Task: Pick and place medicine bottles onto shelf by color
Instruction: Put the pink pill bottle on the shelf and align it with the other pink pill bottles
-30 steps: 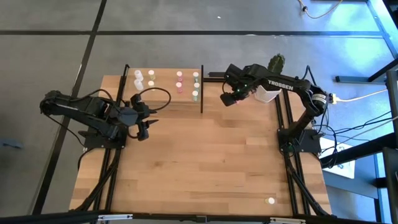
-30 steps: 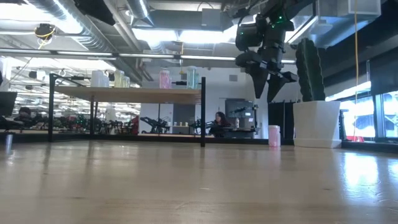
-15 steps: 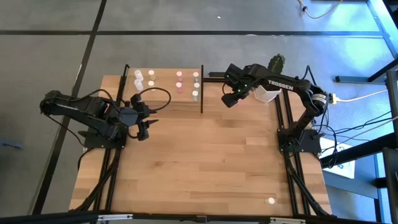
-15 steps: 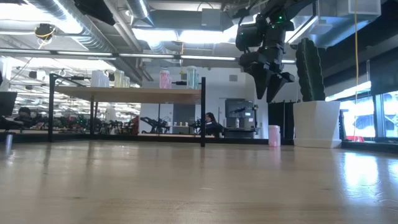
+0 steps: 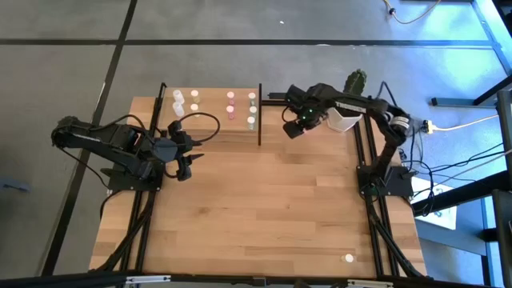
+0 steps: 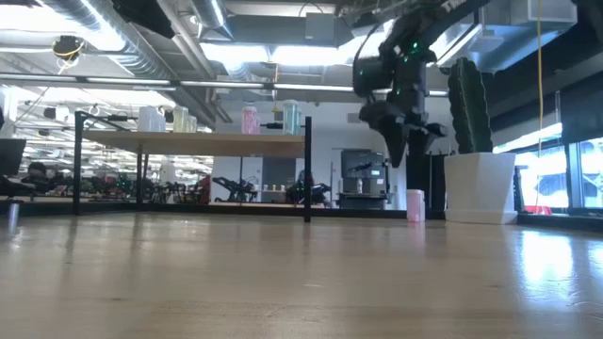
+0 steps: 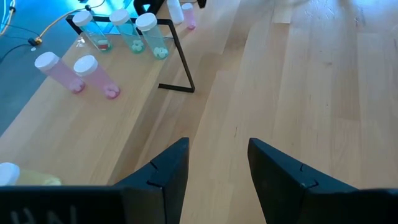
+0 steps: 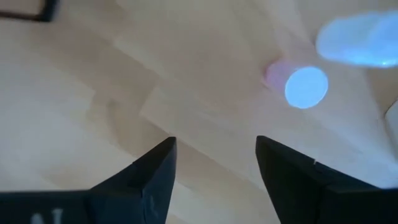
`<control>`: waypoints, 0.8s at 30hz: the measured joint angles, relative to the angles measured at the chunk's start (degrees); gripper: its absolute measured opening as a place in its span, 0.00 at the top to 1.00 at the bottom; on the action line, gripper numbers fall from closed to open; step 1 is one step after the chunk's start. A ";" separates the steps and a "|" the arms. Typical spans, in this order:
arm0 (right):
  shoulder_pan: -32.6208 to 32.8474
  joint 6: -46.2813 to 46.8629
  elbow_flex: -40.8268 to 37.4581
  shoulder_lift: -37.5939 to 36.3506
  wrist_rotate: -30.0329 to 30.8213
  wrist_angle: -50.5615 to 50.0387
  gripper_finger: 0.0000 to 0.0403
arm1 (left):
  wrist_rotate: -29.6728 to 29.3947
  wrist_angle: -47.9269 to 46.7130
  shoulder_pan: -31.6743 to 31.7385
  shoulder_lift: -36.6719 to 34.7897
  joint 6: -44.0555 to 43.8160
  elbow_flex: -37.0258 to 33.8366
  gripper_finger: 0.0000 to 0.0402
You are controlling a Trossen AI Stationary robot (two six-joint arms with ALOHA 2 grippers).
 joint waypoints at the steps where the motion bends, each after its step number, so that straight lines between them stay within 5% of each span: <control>1: -0.24 1.34 -0.02 0.74 -0.02 -0.14 0.45 | 0.00 0.02 0.00 0.00 0.00 0.00 0.61; 24: -3.71 11.02 -0.04 3.61 7.52 0.16 0.43 | 0.00 0.00 0.00 -0.02 0.00 0.00 0.61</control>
